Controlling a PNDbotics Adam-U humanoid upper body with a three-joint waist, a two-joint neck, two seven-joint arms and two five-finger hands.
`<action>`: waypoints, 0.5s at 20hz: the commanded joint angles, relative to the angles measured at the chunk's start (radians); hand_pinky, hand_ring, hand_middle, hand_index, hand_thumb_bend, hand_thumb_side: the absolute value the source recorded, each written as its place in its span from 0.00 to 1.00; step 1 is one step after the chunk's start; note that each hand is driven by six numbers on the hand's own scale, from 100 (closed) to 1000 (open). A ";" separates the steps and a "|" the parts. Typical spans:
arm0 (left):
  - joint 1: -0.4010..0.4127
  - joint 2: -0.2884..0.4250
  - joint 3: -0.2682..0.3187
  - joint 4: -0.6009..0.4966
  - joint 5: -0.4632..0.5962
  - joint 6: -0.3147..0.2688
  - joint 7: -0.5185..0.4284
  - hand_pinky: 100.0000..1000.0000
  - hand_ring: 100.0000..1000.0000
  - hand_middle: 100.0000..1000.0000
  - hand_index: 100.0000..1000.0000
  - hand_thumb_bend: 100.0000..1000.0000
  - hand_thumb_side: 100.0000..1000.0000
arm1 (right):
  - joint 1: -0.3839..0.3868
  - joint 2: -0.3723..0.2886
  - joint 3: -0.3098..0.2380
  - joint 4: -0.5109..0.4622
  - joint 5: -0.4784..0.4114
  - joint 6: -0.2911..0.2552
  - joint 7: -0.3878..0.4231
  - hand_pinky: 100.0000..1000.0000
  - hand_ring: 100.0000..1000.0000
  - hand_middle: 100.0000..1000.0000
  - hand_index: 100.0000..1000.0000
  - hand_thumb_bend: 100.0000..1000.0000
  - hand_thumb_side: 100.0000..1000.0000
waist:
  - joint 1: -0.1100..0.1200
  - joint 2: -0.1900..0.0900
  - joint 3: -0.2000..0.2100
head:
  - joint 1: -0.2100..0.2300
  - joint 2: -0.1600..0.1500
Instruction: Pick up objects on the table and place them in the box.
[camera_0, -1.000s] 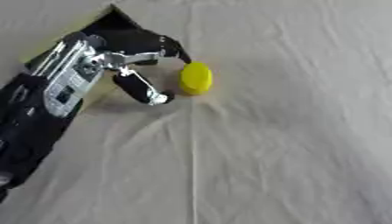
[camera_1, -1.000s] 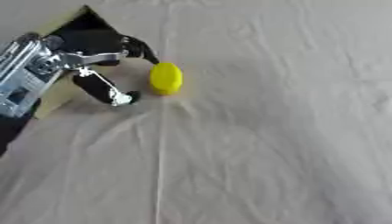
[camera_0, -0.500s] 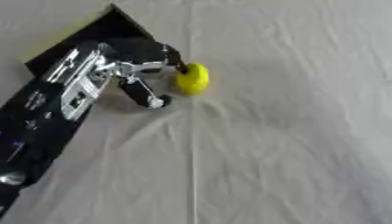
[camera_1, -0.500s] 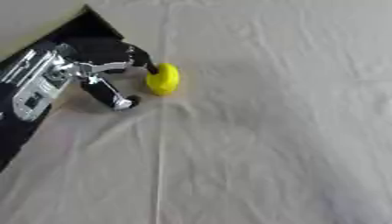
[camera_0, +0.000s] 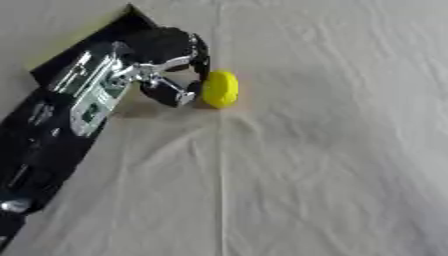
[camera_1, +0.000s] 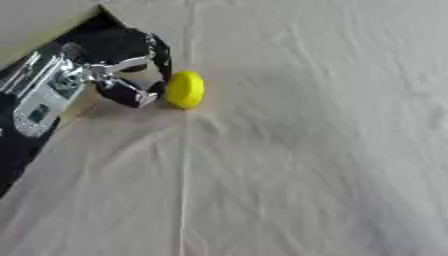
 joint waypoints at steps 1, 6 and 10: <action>-0.023 0.028 0.020 -0.071 0.024 0.034 0.025 0.62 0.60 0.49 0.54 0.00 0.01 | -0.002 -0.019 -0.006 -0.016 -0.005 0.001 -0.001 0.93 0.81 0.61 0.77 0.00 0.60 | -0.004 -0.023 0.001 | -0.001 -0.003; -0.024 0.025 0.010 -0.100 0.025 0.054 0.030 0.61 0.58 0.47 0.52 0.00 0.01 | -0.004 -0.018 -0.005 -0.016 -0.008 0.001 0.002 0.93 0.81 0.61 0.77 0.00 0.60 | -0.006 -0.022 -0.001 | 0.002 -0.003; -0.023 0.014 0.000 -0.085 0.019 0.048 -0.013 0.80 0.82 0.76 0.90 0.00 0.12 | -0.005 -0.016 -0.004 -0.016 -0.010 0.003 0.003 0.94 0.81 0.61 0.77 0.00 0.60 | -0.006 -0.021 -0.003 | 0.006 -0.003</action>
